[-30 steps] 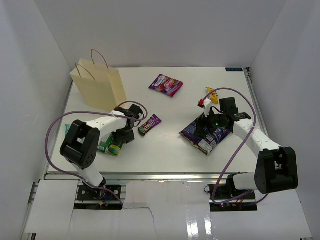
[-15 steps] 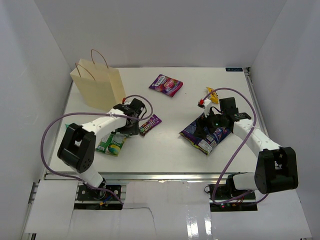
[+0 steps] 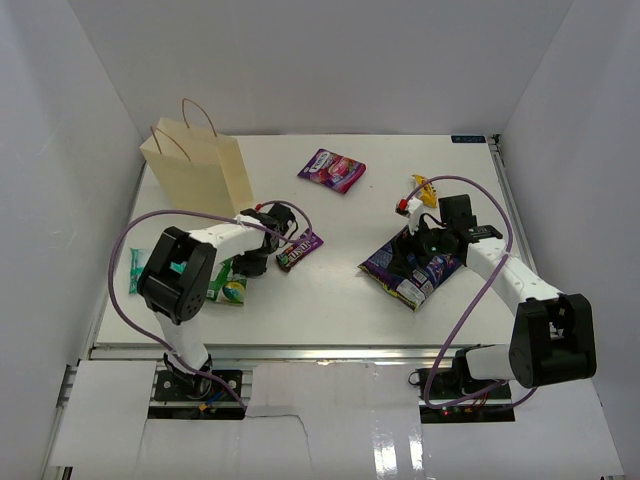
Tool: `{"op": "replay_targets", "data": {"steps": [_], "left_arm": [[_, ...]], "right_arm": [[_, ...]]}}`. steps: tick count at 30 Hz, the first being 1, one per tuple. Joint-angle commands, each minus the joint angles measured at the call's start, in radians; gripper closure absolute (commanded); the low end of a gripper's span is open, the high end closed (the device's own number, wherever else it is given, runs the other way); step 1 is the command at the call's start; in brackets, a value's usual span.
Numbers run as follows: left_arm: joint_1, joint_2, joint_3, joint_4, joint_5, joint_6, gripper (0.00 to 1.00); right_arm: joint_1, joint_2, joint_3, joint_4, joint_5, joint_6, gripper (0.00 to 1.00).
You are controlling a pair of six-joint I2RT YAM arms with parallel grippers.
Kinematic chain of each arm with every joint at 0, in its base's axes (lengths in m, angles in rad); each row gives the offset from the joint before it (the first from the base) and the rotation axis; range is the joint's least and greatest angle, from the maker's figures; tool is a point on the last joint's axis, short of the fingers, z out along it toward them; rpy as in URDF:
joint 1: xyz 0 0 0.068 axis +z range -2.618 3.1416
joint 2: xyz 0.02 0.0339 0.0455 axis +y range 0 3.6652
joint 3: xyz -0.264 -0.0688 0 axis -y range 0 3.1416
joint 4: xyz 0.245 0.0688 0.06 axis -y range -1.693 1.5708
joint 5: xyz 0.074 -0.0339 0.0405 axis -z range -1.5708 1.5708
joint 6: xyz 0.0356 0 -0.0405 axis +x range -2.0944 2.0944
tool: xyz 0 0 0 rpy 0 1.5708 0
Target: Place the snacks into the paper bag
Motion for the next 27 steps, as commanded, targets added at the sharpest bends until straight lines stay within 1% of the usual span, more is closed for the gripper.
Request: {"op": "replay_targets", "data": {"steps": [1, 3, 4, 7, 8, 9, 10, 11, 13, 14, 15, 17, 19, 22, 25, 27], "left_arm": [[0.009, -0.002, -0.001, 0.035, -0.006, -0.005, 0.62], [0.009, -0.034, -0.006, 0.044, 0.003, -0.008, 0.69], [0.009, -0.080, -0.006, 0.049, 0.016, -0.008, 0.77], [0.009, -0.172, -0.003, 0.066, 0.056, -0.011, 0.86], [0.009, -0.253, -0.001, 0.075, 0.105, -0.011, 0.87], [0.009, -0.298, -0.001, 0.087, 0.134, -0.012, 0.89], [0.009, -0.346, -0.009, 0.118, 0.197, -0.017, 0.91], [0.009, -0.442, -0.014, 0.135, 0.226, -0.022, 0.92], [0.009, -0.527, -0.023, 0.176, 0.277, -0.037, 0.94], [0.010, -0.562, -0.023, 0.187, 0.296, -0.060, 0.97], [0.013, -0.625, -0.021, 0.195, 0.319, -0.074, 0.98], [0.020, -0.683, 0.000, 0.215, 0.343, -0.106, 1.00], [0.023, -0.703, 0.029, 0.244, 0.357, -0.118, 1.00], [0.026, -0.699, 0.116, 0.280, 0.368, -0.129, 1.00], [0.033, -0.664, 0.222, 0.328, 0.365, -0.128, 1.00], [0.046, -0.616, 0.331, 0.351, 0.353, -0.114, 1.00]], "right_arm": [[0.003, -0.023, 0.009, 0.001, -0.016, -0.013, 0.07], [0.003, -0.024, 0.007, -0.001, -0.016, -0.013, 0.07], [0.003, -0.026, 0.007, 0.001, -0.018, -0.013, 0.08], [0.003, -0.026, 0.007, -0.001, -0.018, -0.013, 0.08], [0.003, -0.026, 0.007, -0.002, -0.018, -0.014, 0.07], [0.005, -0.026, 0.007, -0.001, -0.018, -0.013, 0.08], [0.003, -0.026, 0.009, -0.001, -0.018, -0.014, 0.08], [0.003, -0.026, 0.009, -0.001, -0.019, -0.014, 0.07], [0.003, -0.024, 0.009, -0.001, -0.021, -0.014, 0.07], [0.003, -0.023, 0.009, -0.002, -0.022, -0.014, 0.07], [0.003, -0.023, 0.010, -0.001, -0.025, -0.014, 0.08], [0.003, -0.021, 0.010, -0.001, -0.025, -0.014, 0.07], [0.003, -0.020, 0.013, -0.001, -0.028, -0.014, 0.07], [0.003, -0.021, 0.016, -0.001, -0.031, -0.014, 0.07], [0.003, -0.026, 0.017, -0.002, -0.031, -0.014, 0.07], [0.005, -0.032, 0.015, -0.002, -0.031, -0.014, 0.08]]}}
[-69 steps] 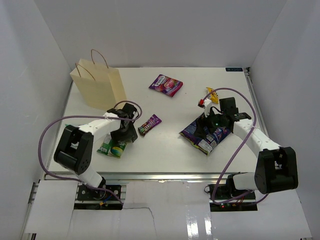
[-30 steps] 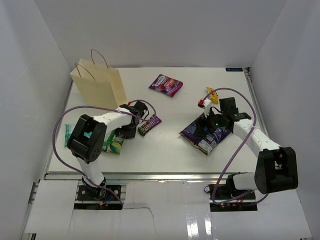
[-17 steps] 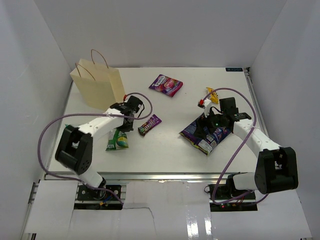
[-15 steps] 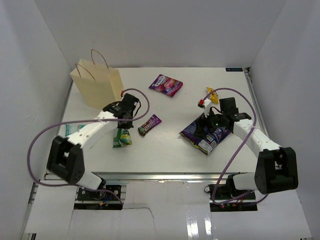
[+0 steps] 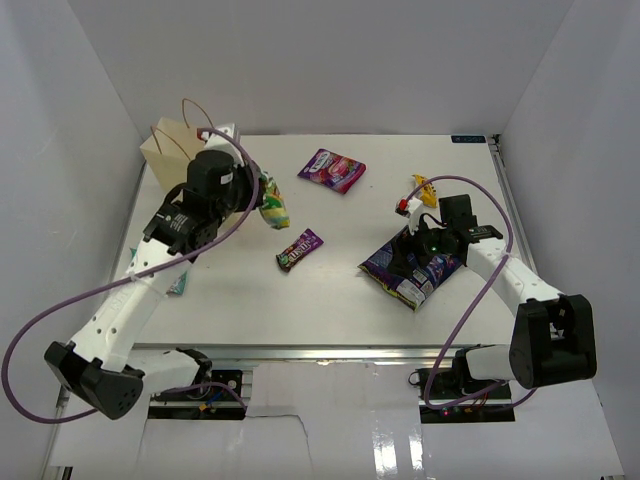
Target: Place the snacks into the paper bag
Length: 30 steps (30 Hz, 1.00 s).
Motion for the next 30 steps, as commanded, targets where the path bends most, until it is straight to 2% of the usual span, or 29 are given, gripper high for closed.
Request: {"op": "replay_targets", "data": {"steps": [1, 6, 10, 17, 30], "left_arm": [[0.024, 0.045, 0.177, 0.125, 0.001, 0.007, 1.00], [0.084, 0.180, 0.483, 0.076, -0.067, 0.039, 1.00], [0.140, 0.243, 0.622, 0.000, -0.131, 0.030, 1.00], [0.214, 0.256, 0.657, -0.046, -0.257, 0.067, 1.00], [0.364, 0.371, 0.631, 0.019, -0.206, 0.137, 1.00]], "right_arm": [[0.003, -0.030, 0.012, -0.002, -0.025, -0.007, 0.07], [0.003, -0.048, 0.007, 0.000, -0.020, -0.009, 0.08], [0.003, -0.056, 0.003, 0.000, -0.012, -0.013, 0.08], [0.003, -0.055, -0.005, 0.003, -0.015, -0.021, 0.08], [0.003, -0.059, -0.007, 0.003, -0.012, -0.021, 0.08]]}}
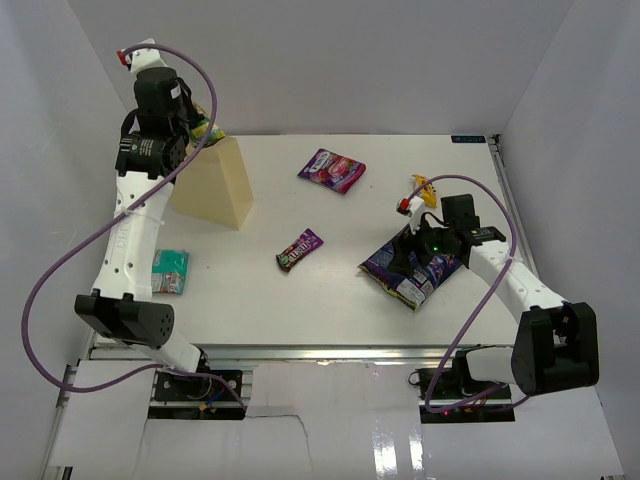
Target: Place the snacks into the paper bag
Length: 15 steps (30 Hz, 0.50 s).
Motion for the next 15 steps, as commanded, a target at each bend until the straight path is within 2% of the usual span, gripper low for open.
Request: {"op": "replay_targets", "data": {"steps": [1, 7, 9, 12, 13, 15], "left_arm": [[0.042, 0.002, 0.003, 0.061, 0.013, 0.024, 1.00], [0.085, 0.063, -0.005, 0.107, 0.047, 0.041, 1.00], [0.088, 0.077, -0.002, 0.111, 0.053, 0.044, 0.97], [0.090, 0.085, -0.023, 0.109, 0.041, 0.036, 0.61], [0.091, 0.081, -0.028, 0.106, 0.041, 0.033, 0.35], [0.091, 0.074, -0.028, 0.103, 0.041, 0.029, 0.22]], "right_arm": [[0.003, -0.024, -0.007, 0.001, -0.011, -0.013, 0.08], [0.003, -0.018, -0.007, 0.003, -0.011, -0.015, 0.08], [0.003, -0.015, -0.005, 0.003, -0.010, -0.016, 0.08], [0.003, -0.015, -0.005, 0.003, -0.008, -0.015, 0.08], [0.003, -0.013, -0.005, 0.003, -0.008, -0.018, 0.08], [0.003, -0.013, -0.007, 0.003, -0.006, -0.018, 0.08]]}}
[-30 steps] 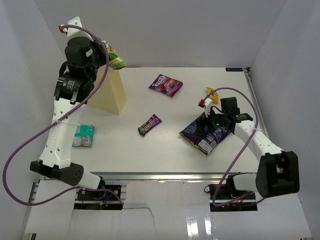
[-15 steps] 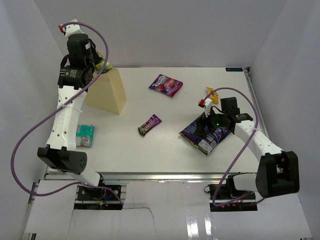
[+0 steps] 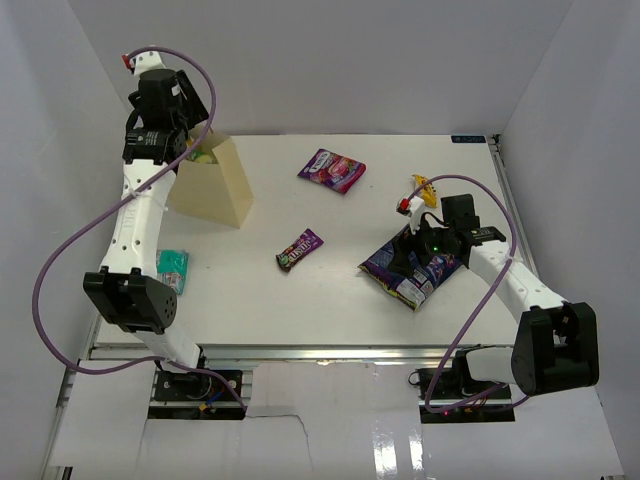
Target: Place the snacks into the paper bag
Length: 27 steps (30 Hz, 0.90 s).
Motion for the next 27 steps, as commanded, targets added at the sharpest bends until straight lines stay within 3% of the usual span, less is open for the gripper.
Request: {"op": "replay_targets", "data": {"steps": [1, 5, 9, 15, 17, 22, 25, 27], "left_arm": [[0.006, -0.043, 0.007, 0.034, 0.012, -0.005, 0.19], [0.004, -0.077, 0.060, 0.005, 0.069, -0.025, 0.16], [0.006, -0.225, 0.032, -0.063, 0.085, -0.088, 0.16], [0.007, -0.683, -0.509, -0.191, -0.111, -0.336, 0.21], [0.010, -0.747, -0.672, -0.263, -0.136, -0.423, 0.21], [0.025, -0.781, -0.939, -0.321, -0.037, -0.592, 0.11], [0.070, -0.686, -1.028, -0.258, 0.058, -0.539, 0.02], [0.120, -0.583, -1.047, -0.238, 0.084, -0.499, 0.02]], "right_arm": [[0.003, -0.012, -0.005, 0.001, -0.009, -0.016, 0.08], [0.003, -0.010, 0.006, -0.007, -0.020, -0.019, 0.08], [0.003, -0.004, 0.023, -0.020, -0.039, -0.034, 0.08], [0.003, 0.004, 0.026, -0.023, -0.041, -0.036, 0.08], [0.003, 0.010, 0.029, -0.027, -0.046, -0.034, 0.08], [0.003, 0.033, 0.047, -0.025, -0.053, -0.034, 0.08], [0.005, 0.037, 0.049, -0.022, -0.056, -0.034, 0.08], [0.003, 0.034, 0.043, -0.017, -0.050, -0.037, 0.08]]}}
